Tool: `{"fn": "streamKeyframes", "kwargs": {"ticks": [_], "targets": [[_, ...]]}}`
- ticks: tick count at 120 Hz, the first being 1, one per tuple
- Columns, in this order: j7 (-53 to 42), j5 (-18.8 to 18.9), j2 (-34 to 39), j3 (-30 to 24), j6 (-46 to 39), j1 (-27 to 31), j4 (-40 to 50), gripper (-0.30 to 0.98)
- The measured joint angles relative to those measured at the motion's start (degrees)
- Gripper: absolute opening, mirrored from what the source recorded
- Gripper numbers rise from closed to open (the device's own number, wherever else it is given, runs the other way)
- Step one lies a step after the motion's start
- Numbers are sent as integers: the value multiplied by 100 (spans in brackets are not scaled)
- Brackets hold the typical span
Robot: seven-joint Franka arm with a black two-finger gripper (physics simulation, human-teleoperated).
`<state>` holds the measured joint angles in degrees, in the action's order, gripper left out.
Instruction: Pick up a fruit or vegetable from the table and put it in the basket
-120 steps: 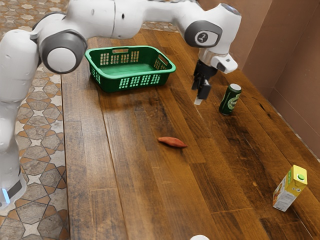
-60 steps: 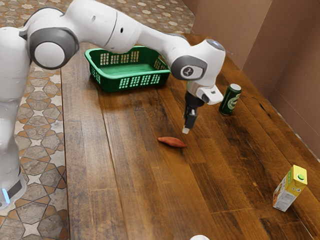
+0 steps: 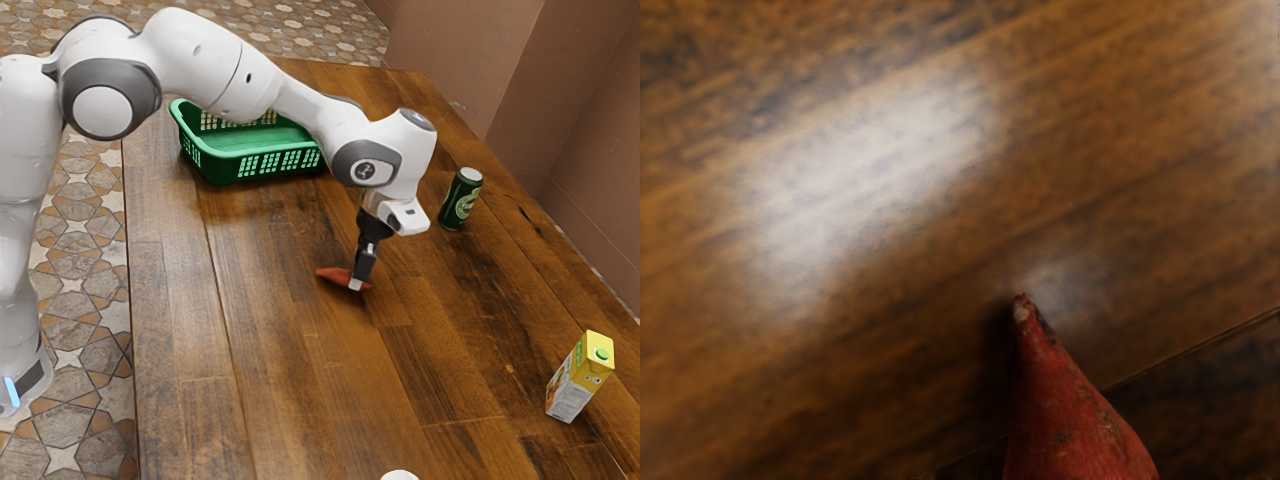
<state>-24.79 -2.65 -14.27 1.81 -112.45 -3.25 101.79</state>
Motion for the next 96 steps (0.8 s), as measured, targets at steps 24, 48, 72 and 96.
{"fn": "streamKeyframes", "kwargs": {"ticks": [24,48,72,96], "targets": [[-92,0,159,-99,609,-48,-17,63],[-160,45,138,-88,912,-42,-94,63],[-214,97,70,-67,824,-40,-111,63],[-261,140,-22,-57,601,-15,-113,63]]}}
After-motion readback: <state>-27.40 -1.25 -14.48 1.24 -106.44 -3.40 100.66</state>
